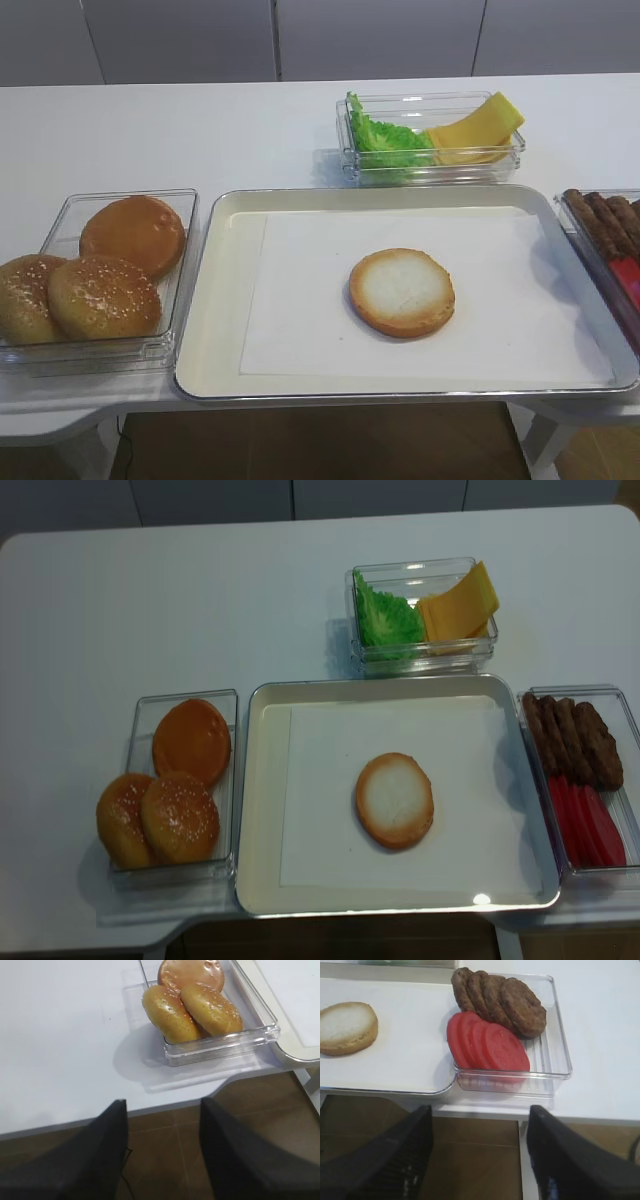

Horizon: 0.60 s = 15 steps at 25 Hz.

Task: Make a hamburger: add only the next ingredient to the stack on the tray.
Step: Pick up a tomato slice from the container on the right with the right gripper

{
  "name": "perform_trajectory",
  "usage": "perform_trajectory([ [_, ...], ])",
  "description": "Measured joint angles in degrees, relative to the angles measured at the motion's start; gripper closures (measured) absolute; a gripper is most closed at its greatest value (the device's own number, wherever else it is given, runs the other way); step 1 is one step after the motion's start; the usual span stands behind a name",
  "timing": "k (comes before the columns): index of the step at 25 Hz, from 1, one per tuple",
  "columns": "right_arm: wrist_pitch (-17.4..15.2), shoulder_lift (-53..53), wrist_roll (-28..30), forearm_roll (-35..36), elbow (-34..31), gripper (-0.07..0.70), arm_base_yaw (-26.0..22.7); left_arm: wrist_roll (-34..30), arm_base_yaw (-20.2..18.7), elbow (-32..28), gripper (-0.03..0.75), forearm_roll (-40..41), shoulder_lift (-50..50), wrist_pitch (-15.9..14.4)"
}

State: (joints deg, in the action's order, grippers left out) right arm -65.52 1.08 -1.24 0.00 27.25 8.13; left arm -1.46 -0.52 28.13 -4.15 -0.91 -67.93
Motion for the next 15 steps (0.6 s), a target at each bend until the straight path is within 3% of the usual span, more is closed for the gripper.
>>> perform_trajectory([
  [6,2.3,-1.4,-0.7,0.0,2.5,0.182,0.0,0.0,0.0,0.0,0.365,0.0,0.0,0.0],
  [15,2.9,-21.4,-1.8,2.2,12.5,0.239,0.0,0.0,0.0,0.0,0.365,0.0,0.0,0.0],
])
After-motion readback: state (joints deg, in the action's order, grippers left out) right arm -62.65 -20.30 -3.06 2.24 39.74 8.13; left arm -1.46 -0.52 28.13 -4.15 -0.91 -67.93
